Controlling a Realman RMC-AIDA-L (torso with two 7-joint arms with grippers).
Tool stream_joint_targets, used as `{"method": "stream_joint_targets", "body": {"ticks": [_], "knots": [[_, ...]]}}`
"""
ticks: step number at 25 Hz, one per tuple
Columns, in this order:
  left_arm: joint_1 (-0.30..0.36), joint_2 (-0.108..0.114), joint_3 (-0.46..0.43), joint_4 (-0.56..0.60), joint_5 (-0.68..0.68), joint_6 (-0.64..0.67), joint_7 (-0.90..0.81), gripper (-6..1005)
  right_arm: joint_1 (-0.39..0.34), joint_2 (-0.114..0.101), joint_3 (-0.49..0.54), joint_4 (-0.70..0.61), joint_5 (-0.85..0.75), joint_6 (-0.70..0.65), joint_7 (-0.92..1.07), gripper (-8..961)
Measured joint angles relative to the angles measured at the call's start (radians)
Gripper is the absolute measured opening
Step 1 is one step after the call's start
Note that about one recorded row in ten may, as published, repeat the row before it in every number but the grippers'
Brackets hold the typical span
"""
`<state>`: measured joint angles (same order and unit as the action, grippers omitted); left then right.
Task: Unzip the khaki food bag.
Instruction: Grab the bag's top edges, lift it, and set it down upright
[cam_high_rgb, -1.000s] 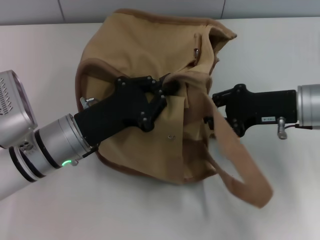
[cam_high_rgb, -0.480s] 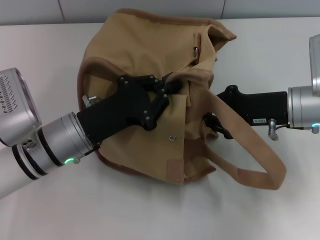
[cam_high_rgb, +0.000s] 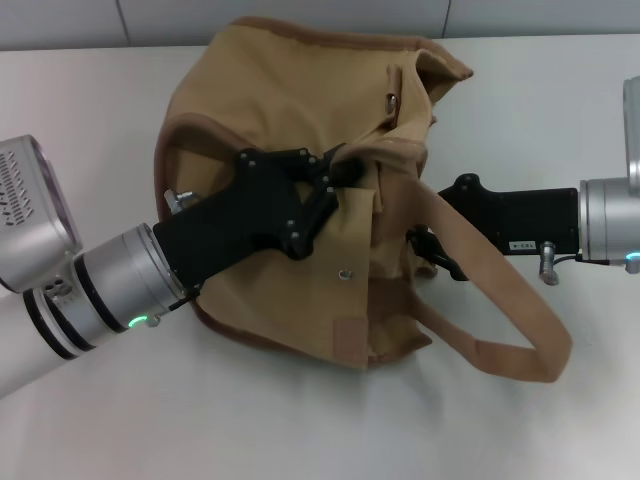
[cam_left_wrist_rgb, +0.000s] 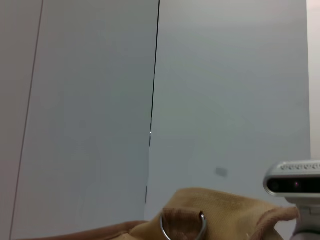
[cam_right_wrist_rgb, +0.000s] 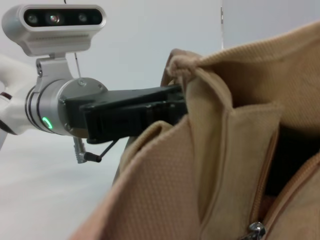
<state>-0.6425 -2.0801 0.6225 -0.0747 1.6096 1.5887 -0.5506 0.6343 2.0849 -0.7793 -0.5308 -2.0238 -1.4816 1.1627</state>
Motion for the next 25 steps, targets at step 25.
{"method": "stream_joint_targets", "body": {"ticks": [25], "knots": [[0.059,0.0,-0.158,0.003,-0.01,0.14,-0.014,173,-0.116,-0.014,0.009,-0.002,0.003,-0.038,-0.019,70]]}}
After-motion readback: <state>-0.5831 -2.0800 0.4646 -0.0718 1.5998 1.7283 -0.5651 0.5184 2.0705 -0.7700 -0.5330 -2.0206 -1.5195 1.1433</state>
